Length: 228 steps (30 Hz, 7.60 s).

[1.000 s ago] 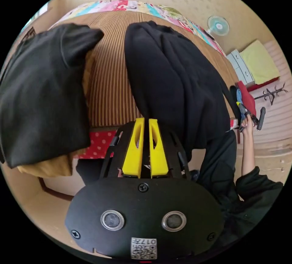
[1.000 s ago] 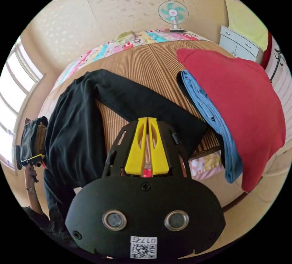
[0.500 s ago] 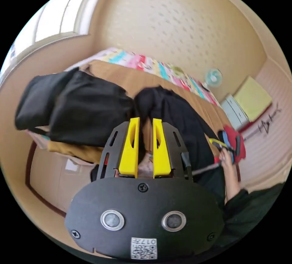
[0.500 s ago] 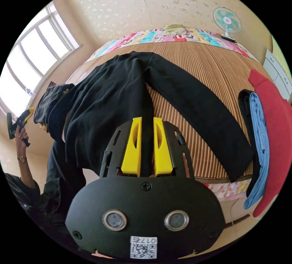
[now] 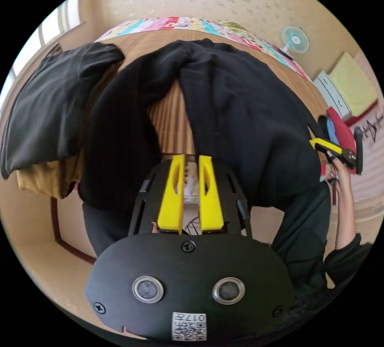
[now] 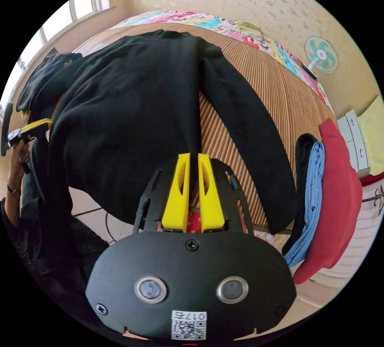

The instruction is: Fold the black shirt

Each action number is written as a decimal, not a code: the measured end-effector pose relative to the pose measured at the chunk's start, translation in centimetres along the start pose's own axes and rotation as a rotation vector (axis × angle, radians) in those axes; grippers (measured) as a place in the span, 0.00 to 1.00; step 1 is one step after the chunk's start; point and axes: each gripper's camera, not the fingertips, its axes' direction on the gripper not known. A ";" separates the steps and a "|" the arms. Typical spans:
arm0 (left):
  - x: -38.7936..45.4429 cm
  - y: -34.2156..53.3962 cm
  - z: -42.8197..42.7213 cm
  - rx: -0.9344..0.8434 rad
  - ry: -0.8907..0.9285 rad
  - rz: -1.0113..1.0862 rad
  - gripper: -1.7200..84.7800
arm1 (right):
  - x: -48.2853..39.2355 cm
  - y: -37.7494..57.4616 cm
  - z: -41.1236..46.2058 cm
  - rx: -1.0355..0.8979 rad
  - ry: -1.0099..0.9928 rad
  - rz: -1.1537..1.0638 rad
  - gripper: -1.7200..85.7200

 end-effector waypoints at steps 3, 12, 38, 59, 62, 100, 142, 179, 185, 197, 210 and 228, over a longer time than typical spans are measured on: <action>0.1 0.7 0.5 -0.013 -0.021 0.065 0.03 | 0.7 2.0 -1.1 -0.011 0.020 0.052 0.06; -2.6 4.4 -1.6 -0.120 -0.022 0.172 0.02 | 4.3 9.5 -4.7 -0.063 0.010 0.121 0.06; -8.6 10.2 -2.9 0.048 0.310 0.037 0.05 | 34.1 29.8 -5.9 0.442 -0.689 1.268 0.14; -12.1 12.8 -3.2 0.031 0.323 -0.013 0.01 | 31.5 23.6 -17.9 0.618 -0.494 0.873 0.06; -11.9 12.7 -3.1 0.034 0.332 -0.002 0.01 | 30.6 19.0 -21.3 0.659 -0.487 0.690 0.06; -12.8 14.7 -4.6 0.062 0.394 -0.046 0.03 | -1.5 -13.7 -6.4 0.612 -0.529 0.113 0.06; -12.9 -4.1 -8.6 0.067 0.595 0.164 0.15 | 3.5 6.3 2.9 0.125 -0.754 -0.162 0.14; -29.0 7.6 -8.3 0.181 0.491 -0.176 0.14 | 38.4 -9.6 6.3 0.390 -0.938 0.311 0.06; -29.2 6.2 -7.8 0.175 0.489 -0.168 0.14 | 42.5 -7.1 10.2 0.208 -1.000 0.445 0.14; -26.1 4.5 -5.8 0.116 0.488 -0.121 0.14 | 33.1 -18.6 4.4 0.007 -0.597 0.275 0.08; -24.3 4.5 -4.4 0.088 0.496 -0.135 0.14 | 25.4 -21.4 -3.5 0.156 -0.353 0.197 0.06; -7.0 -11.8 -2.2 0.192 0.318 0.211 0.13 | 18.0 -7.4 -0.2 0.240 -0.266 0.182 0.04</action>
